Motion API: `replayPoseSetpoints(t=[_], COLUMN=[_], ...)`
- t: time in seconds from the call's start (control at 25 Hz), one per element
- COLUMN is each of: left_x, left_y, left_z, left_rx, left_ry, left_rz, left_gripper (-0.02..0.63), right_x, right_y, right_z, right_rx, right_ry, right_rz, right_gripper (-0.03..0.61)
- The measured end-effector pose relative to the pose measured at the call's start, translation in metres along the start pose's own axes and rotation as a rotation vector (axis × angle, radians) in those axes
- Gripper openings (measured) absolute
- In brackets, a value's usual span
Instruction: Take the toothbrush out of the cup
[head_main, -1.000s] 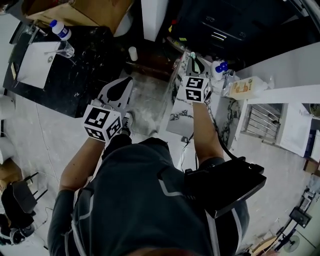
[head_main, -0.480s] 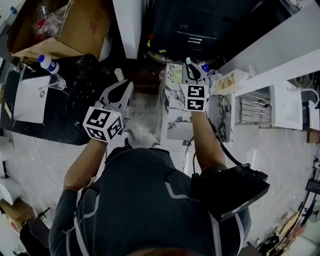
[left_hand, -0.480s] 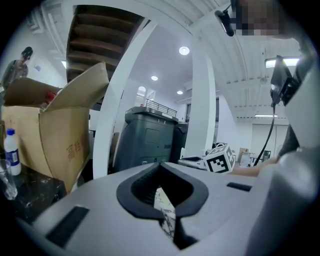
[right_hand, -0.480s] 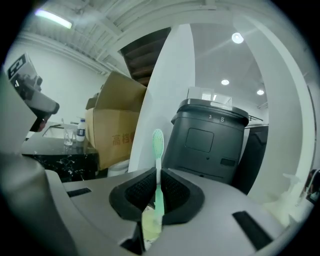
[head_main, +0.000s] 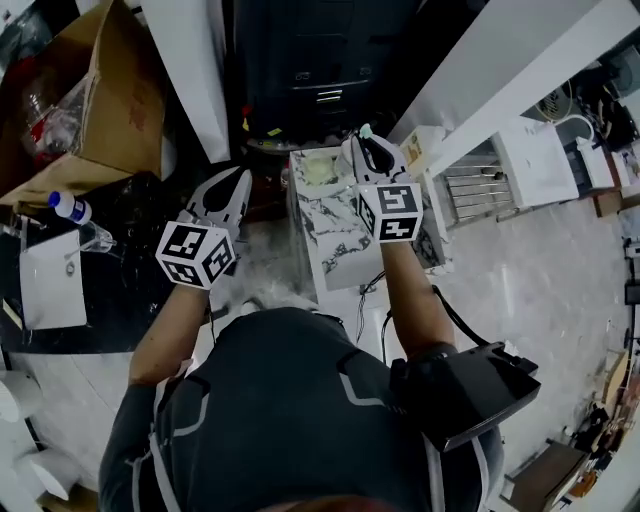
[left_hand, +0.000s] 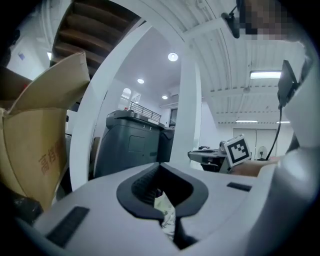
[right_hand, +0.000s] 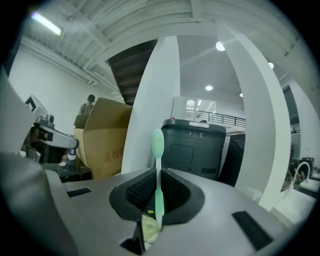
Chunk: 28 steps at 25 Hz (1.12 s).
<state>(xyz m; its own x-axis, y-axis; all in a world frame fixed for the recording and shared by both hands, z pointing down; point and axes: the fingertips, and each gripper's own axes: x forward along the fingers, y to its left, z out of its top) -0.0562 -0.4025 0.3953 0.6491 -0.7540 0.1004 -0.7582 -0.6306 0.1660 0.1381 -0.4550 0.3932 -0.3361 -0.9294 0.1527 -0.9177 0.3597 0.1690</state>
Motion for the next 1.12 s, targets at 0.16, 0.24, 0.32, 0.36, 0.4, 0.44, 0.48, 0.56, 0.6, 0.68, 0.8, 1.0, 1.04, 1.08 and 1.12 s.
replayPoseSetpoints(t=[0.16,0.24,0.32,0.36,0.4,0.44,0.48,0.56,0.6,0.68,0.8,1.0,1.04,1.08,1.12], left_x=[0.013,0.02,0.026,0.028,0.03,0.031,0.032,0.034,0.036,0.038,0.039,0.037,0.036,0.036,0.036], left_y=[0.008,0.008,0.006,0.005,0.004,0.003,0.003,0.001,0.0,-0.003,-0.01,-0.023,-0.024,-0.025,-0.025], left_z=[0.021,0.028,0.032,0.033,0.036,0.038,0.041,0.045,0.046,0.047,0.048,0.057,0.059,0.06,0.062], left_rx=[0.009,0.019,0.013,0.011,0.011,0.015,0.02,0.029,0.031,0.032,0.035,0.049,0.048,0.049,0.052], left_ry=[-0.011,-0.006,-0.003,-0.002,-0.002,-0.002,-0.003,-0.006,-0.007,-0.008,-0.007,-0.015,-0.018,-0.019,-0.02], left_rz=[-0.036,-0.058,-0.087,-0.104,-0.119,-0.132,-0.143,-0.16,-0.166,-0.175,-0.179,-0.171,-0.166,-0.16,-0.152], left_gripper=[0.009,0.009,0.009,0.009,0.009,0.009,0.009,0.009,0.009,0.009,0.008,0.008,0.008,0.008,0.008], right_x=[-0.021,-0.032,-0.043,-0.048,-0.053,-0.058,-0.063,-0.072,-0.075,-0.081,-0.088,-0.102,-0.103,-0.105,-0.106], right_y=[-0.005,-0.008,-0.01,-0.011,-0.011,-0.012,-0.013,-0.014,-0.015,-0.018,-0.02,-0.023,-0.024,-0.026,-0.028], right_z=[0.025,0.035,0.043,0.046,0.048,0.05,0.052,0.054,0.055,0.055,0.055,0.058,0.058,0.058,0.057], right_rx=[0.043,0.047,0.042,0.043,0.045,0.048,0.05,0.051,0.052,0.059,0.066,0.061,0.062,0.064,0.068], right_ry=[-0.004,0.005,0.014,0.016,0.015,0.012,0.009,0.001,-0.003,-0.004,-0.004,-0.008,-0.008,-0.009,-0.011], right_rz=[-0.033,-0.047,-0.061,-0.07,-0.081,-0.092,-0.104,-0.122,-0.129,-0.138,-0.135,-0.125,-0.122,-0.121,-0.119], right_gripper=[0.048,0.047,0.048,0.047,0.048,0.047,0.048,0.046,0.047,0.047,0.046,0.046,0.046,0.046,0.046])
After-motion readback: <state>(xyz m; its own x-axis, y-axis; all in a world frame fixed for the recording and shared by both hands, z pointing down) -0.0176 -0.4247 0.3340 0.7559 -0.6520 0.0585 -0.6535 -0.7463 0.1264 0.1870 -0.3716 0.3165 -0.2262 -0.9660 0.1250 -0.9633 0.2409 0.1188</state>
